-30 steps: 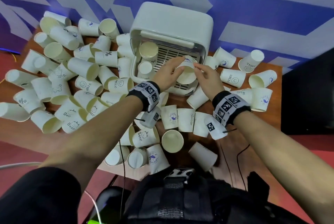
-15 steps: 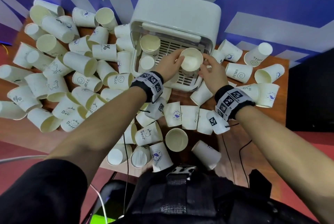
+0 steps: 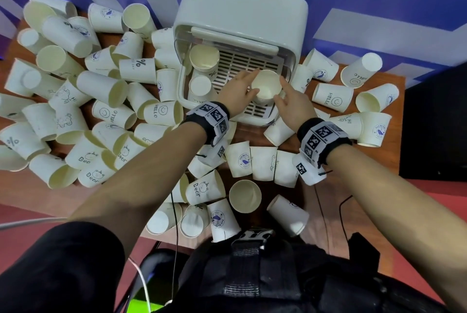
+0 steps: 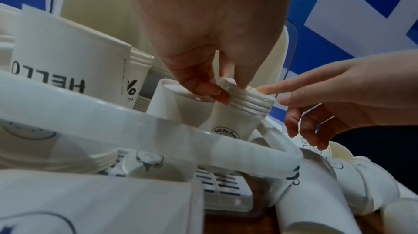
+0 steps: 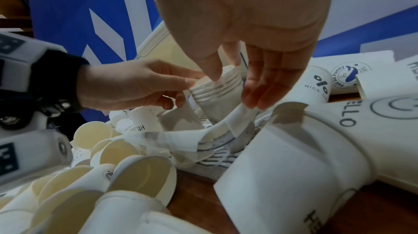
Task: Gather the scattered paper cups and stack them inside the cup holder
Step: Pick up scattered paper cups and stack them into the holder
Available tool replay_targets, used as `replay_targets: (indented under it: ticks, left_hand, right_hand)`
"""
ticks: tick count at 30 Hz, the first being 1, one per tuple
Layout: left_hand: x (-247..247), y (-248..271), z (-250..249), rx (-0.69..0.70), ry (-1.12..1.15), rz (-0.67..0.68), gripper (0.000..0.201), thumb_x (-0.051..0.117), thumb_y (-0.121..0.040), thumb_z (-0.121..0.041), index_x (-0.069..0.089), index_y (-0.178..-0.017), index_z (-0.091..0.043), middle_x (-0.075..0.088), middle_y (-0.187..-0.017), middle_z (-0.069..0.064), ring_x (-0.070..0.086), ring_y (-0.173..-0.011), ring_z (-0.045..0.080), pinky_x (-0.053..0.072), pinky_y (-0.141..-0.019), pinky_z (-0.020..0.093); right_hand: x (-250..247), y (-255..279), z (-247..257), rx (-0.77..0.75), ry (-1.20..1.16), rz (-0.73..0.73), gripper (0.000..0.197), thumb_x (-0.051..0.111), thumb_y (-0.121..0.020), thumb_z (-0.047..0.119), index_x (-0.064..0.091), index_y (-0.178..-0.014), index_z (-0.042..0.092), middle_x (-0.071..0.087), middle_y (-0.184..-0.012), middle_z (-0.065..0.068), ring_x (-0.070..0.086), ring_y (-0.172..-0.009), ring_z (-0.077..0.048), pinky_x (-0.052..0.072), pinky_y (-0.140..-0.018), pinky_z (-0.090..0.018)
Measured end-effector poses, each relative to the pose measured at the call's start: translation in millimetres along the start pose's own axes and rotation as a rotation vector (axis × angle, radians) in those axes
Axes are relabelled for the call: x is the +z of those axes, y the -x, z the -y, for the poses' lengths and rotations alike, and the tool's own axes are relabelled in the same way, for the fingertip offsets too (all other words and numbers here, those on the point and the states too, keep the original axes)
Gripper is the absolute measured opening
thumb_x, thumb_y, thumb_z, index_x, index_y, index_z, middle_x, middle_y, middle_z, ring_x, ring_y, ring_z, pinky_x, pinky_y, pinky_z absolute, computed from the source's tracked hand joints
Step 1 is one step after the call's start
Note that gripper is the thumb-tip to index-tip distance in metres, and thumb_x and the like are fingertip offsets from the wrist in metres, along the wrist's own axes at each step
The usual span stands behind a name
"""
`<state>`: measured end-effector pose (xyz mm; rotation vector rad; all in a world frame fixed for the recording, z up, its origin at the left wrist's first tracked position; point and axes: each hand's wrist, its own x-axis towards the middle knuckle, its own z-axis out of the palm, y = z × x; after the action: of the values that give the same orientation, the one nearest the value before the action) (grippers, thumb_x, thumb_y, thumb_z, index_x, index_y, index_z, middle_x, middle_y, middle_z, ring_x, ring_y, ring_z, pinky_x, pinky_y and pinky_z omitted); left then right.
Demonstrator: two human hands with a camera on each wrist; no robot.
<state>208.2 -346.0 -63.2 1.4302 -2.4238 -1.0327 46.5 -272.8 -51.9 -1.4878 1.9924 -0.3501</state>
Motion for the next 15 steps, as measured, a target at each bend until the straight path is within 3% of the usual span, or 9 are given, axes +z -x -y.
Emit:
replay_targets:
  ticks: [3,6,12,15]
  left_hand:
    - [-3.2,-0.9,-0.1,-0.033,-0.05,0.016,0.055,0.047,-0.099,-0.028,0.029,-0.149,-0.015,0.043,-0.139,0.012,0.054,-0.11,0.025,0.038,-0.093,0.03]
    - [-7.4,-1.2,-1.7,-0.043,-0.013,0.014,0.056,0.051,-0.097,-0.03,0.033,-0.148,-0.015,0.042,-0.141,0.011,0.052,-0.115,0.025,0.039,-0.096,0.031]
    - [-12.8,10.6,-9.2,-0.042,0.02,-0.048,0.056,0.056,-0.094,-0.027,0.036,-0.144,-0.014,0.04,-0.14,0.011,0.055,-0.11,0.029,0.041,-0.095,0.033]
    - [-13.0,21.7,-15.4,-0.021,0.032,-0.095,0.052,0.057,-0.094,-0.023,0.04,-0.142,-0.014,0.043,-0.136,0.01,0.057,-0.106,0.027,0.041,-0.093,0.03]
  right_hand:
    - [-0.9,0.6,2.4,0.025,0.002,0.059,0.059,0.042,-0.099,0.029,0.015,-0.152,0.025,0.054,-0.086,-0.009,0.059,-0.087,-0.028,0.047,-0.078,-0.034]
    - [-2.3,-2.5,5.5,0.047,-0.034,0.089,0.064,0.046,-0.098,0.026,0.012,-0.152,0.026,0.059,-0.098,-0.016,0.058,-0.089,-0.025,0.041,-0.076,-0.027]
    - [-10.9,14.9,7.5,0.001,-0.125,0.08,0.065,0.048,-0.096,0.019,0.015,-0.152,0.024,0.063,-0.091,-0.014,0.061,-0.088,-0.027,0.046,-0.079,-0.031]
    - [-16.4,30.1,0.5,-0.001,-0.153,0.088,0.062,0.048,-0.096,0.017,0.019,-0.15,0.022,0.064,-0.101,-0.016,0.06,-0.095,-0.027,0.044,-0.084,-0.031]
